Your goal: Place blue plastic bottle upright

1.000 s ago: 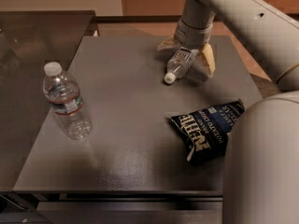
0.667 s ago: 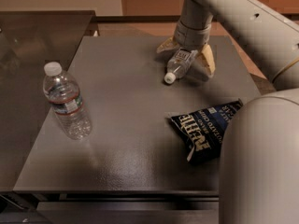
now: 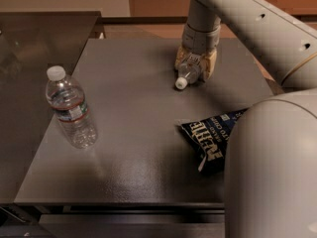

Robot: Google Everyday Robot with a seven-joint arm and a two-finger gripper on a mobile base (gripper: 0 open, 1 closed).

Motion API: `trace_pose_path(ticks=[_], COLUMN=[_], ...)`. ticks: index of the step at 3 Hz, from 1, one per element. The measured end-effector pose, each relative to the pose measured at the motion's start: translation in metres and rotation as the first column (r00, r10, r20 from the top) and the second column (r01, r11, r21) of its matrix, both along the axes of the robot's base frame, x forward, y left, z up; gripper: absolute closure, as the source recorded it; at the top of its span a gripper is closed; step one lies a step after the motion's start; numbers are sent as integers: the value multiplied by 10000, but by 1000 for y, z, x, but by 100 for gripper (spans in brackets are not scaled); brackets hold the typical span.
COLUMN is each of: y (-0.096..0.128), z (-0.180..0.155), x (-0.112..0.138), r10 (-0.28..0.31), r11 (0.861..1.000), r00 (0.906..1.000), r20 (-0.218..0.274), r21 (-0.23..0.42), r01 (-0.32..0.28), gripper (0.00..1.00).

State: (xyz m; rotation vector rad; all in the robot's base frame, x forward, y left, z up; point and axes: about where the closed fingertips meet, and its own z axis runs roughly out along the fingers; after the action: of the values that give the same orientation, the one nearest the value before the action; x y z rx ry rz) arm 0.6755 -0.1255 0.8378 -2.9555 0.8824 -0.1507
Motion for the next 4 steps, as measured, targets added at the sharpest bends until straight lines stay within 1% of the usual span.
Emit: trace_pose_path(ticks=[1,2,3,4], y=[1,5,13,17], z=[5,23,47,69], x=[0,-2,-8,-16], r10=[-43,-553,-1635,-3163], r11=[10000,9978,9816,9257], r00=[10000,9983,9864,9478], r20=[52,182,196,-401], r21=[-41,370,1034,2054], r01=[43,546,1606,3176], gripper=[64,87,100,100])
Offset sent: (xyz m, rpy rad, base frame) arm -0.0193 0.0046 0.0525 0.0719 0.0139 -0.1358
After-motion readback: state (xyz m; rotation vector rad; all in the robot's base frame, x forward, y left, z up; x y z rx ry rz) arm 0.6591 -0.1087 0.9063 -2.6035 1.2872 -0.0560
